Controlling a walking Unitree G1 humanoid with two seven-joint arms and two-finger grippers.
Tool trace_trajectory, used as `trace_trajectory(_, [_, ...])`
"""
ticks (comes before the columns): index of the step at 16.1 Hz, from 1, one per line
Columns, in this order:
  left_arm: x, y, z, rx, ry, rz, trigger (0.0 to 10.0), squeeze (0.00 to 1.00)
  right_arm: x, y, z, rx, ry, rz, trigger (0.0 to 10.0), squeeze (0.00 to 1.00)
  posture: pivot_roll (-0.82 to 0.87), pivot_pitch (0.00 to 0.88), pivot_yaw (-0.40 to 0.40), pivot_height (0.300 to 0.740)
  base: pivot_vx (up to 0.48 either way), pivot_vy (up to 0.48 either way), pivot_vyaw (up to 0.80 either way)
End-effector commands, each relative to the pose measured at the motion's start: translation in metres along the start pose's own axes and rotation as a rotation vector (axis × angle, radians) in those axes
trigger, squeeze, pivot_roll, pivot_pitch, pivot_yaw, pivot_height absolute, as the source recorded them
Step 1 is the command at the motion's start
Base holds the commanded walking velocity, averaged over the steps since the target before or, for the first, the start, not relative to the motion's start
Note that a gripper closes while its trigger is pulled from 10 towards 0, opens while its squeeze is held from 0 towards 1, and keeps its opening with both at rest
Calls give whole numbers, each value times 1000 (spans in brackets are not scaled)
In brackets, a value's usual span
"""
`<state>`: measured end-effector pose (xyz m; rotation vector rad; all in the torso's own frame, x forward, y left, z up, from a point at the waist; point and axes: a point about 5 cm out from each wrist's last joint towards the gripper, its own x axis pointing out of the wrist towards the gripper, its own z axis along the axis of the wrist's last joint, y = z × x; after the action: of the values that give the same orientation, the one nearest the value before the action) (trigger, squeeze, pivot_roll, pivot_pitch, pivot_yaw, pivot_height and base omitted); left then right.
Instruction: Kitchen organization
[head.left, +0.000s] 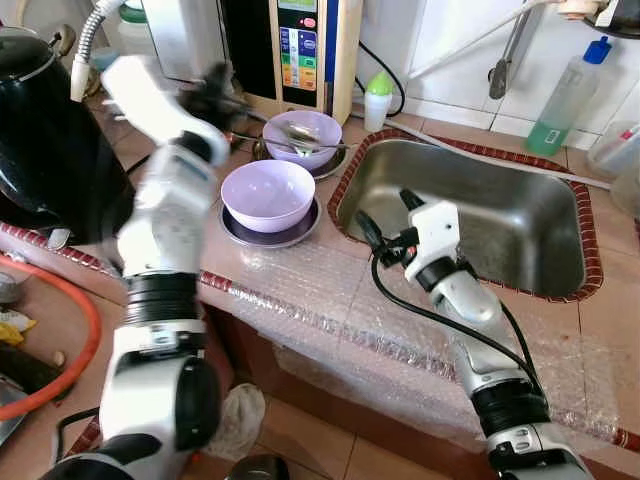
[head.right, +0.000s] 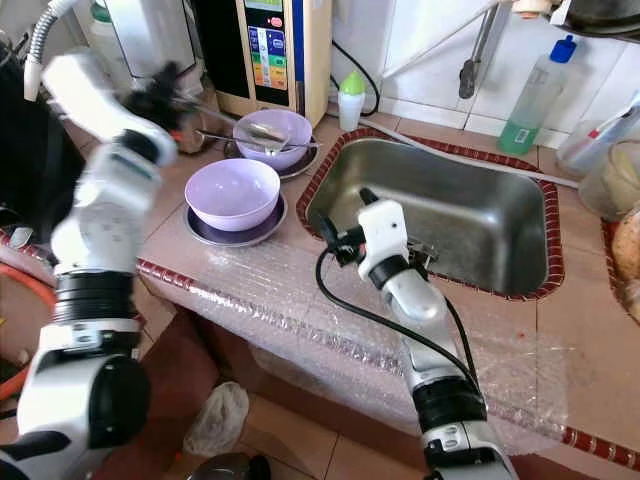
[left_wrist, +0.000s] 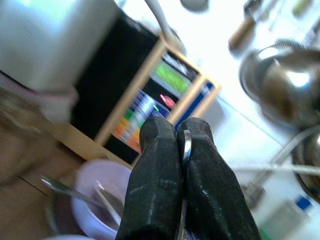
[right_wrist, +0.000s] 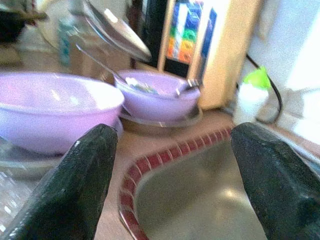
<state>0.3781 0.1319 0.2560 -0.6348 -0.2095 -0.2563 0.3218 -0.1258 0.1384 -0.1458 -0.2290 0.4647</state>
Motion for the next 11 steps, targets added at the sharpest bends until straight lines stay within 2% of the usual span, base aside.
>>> trace_trajectory(1, [5,-16,-1,18,49,-86,0,0,12,3,22,9,-75,41,10000,0,18,0,76,740,0,0,0])
trace_trajectory(2, [4,-19,-12,84,90,-131,0,0,16,8,33,-54,-112,105,10000,0,7,0,80,740,0,0,0])
trace_trajectory(3, [3,-20,-21,97,125,-146,0,0,18,12,39,-59,-132,132,10000,0,5,0,83,740,0,0,0])
trace_trajectory(4, [2,-21,-33,90,173,-162,0,0,18,16,44,-36,-144,142,10000,0,5,0,83,740,0,0,0])
trace_trajectory(6, [1,-27,-45,85,221,-189,0,0,19,23,45,-42,-150,157,10000,0,-5,0,92,740,0,0,0])
trace_trajectory(8, [-4,-35,-59,99,275,-234,0,0,23,30,42,-61,-134,169,10000,0,-7,0,95,740,0,0,0])
trace_trajectory(10, [-9,-44,-68,78,299,-273,0,0,28,35,38,-72,-97,178,10000,0,-10,0,93,740,0,0,0])
trace_trajectory(11, [-12,-50,-73,64,312,-295,0,0,33,35,32,-88,-56,159,7882,0,-8,0,90,740,0,0,0])
